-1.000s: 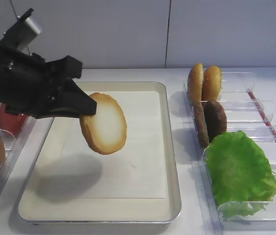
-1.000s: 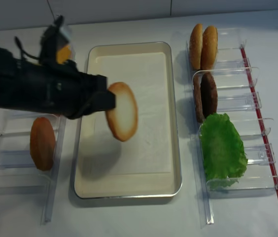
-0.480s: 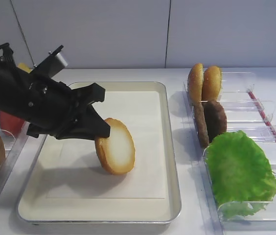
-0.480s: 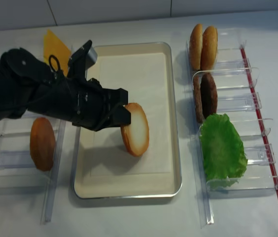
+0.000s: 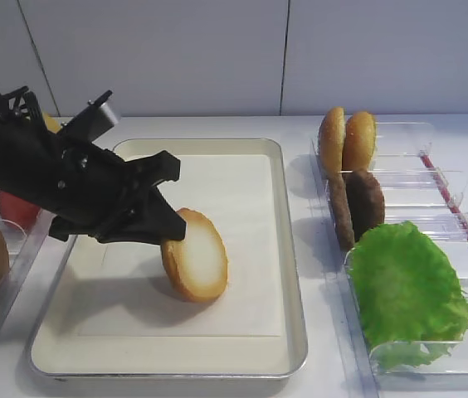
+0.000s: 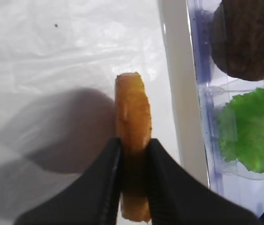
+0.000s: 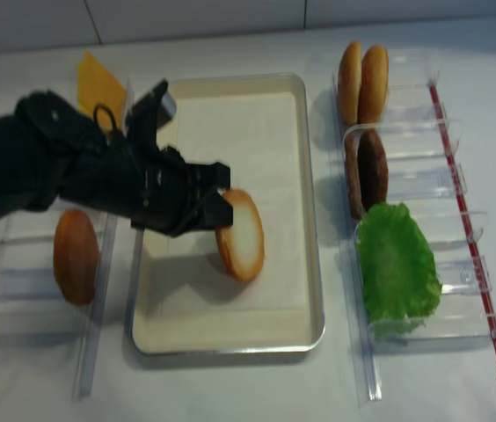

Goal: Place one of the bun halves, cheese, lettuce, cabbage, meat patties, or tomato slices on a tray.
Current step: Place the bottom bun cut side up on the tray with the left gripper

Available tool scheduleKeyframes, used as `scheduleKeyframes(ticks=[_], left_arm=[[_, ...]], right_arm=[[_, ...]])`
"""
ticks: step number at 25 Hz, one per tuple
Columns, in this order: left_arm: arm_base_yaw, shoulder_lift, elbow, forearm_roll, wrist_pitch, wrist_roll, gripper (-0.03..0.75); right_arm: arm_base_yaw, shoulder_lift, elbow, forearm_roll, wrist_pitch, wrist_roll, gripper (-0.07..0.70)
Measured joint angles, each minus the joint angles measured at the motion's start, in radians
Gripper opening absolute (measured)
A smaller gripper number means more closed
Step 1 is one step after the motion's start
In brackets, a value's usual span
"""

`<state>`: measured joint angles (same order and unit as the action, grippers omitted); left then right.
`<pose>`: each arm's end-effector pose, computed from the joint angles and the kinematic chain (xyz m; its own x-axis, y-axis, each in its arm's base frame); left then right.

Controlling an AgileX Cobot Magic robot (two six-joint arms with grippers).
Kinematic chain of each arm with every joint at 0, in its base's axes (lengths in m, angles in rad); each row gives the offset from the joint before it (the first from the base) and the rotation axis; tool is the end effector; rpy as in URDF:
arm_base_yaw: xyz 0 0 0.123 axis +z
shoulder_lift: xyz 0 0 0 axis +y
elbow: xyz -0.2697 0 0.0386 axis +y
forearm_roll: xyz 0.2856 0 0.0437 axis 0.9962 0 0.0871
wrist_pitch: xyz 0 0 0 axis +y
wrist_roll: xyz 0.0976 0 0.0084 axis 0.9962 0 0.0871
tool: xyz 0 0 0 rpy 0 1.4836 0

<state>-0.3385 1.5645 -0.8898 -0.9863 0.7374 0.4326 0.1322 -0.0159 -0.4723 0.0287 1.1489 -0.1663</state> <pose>0.2905 -0.1606 0.1782 -0.9652 -0.0091 -0.2613 0.1673 0.7466 -0.6439 0.0429 0.0083 0.2766 -0.5077 -0.2227 -0.8323 -0.2345 0.9653 -0.1153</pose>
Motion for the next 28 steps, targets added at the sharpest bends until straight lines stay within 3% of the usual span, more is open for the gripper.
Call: scheduleKeyframes(ticks=[12, 14, 18, 20, 28], left_arm=[[0.000, 0.011, 0.000, 0.073, -0.003, 0.018, 0.141], [0.000, 0.011, 0.000, 0.096, -0.001, 0.018, 0.184], [0.000, 0.020, 0.000, 0.134, 0.019, 0.011, 0.376], [0.000, 0.020, 0.000, 0.143, 0.020, 0.010, 0.435], [0.000, 0.021, 0.000, 0.215, 0.020, -0.029, 0.473]], right_arm=[[0.000, 0.000, 0.000, 0.000, 0.000, 0.000, 0.496], [0.000, 0.000, 0.000, 0.000, 0.000, 0.000, 0.496], [0.000, 0.000, 0.000, 0.000, 0.000, 0.000, 0.496], [0.000, 0.000, 0.000, 0.000, 0.000, 0.000, 0.496], [0.000, 0.000, 0.000, 0.000, 0.000, 0.000, 0.496]])
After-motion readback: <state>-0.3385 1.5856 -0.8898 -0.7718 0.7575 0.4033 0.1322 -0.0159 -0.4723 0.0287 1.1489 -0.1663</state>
